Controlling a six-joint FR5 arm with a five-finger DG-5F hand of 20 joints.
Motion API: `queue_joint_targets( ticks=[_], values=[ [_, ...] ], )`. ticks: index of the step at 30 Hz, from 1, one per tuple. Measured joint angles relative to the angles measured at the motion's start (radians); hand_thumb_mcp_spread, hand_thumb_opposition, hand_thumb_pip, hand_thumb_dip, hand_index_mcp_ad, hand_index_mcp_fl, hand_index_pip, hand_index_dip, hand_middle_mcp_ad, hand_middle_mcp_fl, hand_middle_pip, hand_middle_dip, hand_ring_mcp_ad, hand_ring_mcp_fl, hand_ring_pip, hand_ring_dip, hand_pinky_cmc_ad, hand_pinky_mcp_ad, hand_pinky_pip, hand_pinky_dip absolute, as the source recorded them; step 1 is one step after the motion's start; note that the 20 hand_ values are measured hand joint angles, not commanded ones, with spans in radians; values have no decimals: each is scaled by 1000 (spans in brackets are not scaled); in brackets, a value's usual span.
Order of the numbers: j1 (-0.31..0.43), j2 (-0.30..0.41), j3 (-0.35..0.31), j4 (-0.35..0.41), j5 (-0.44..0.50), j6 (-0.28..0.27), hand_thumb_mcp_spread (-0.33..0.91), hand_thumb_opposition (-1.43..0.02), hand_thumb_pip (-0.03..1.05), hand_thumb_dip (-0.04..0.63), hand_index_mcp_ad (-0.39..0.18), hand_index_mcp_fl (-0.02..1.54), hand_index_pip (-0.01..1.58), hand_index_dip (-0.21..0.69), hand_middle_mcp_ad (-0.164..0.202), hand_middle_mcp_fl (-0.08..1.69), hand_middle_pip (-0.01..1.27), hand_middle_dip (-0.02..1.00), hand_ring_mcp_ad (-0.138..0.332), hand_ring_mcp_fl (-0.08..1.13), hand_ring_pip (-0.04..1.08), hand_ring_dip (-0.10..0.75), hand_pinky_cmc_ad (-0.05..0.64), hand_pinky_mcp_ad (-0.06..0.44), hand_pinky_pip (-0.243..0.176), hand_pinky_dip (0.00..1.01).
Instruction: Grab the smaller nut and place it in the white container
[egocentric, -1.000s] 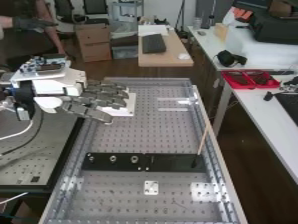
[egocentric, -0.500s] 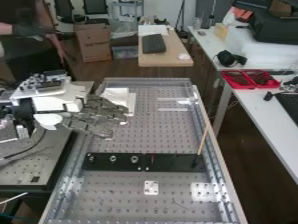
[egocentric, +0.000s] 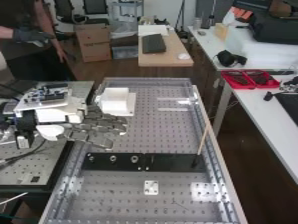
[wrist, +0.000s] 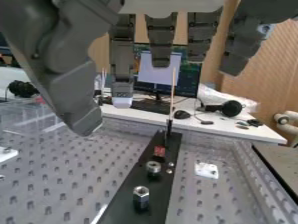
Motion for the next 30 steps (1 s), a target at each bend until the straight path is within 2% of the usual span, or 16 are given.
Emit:
queue_joint_targets(
  ticks=[6,10,14,23,30],
  values=[
    [-8,-23,8,-3,-11,-26,328,-829,805,175,-117,24,1393,75,86,24,138,187,176,-3,93,86,391,312,-75,195],
    [-9,-35,15,-14,-18,-40,326,-829,859,175,-117,19,1463,72,84,24,138,187,164,-3,93,86,389,312,-75,194],
    [-6,-41,18,-21,-19,-49,335,-833,859,188,-117,24,1525,113,84,24,138,188,164,-3,93,86,379,311,-75,194],
    [-5,-65,22,-24,-25,-78,340,-833,855,194,-131,17,1550,143,86,23,136,192,164,-3,89,86,379,311,-59,178],
    [-10,-87,14,15,-51,-93,354,-834,827,194,-131,21,1557,157,86,24,138,204,154,-3,89,86,379,314,-58,178]
  ],
)
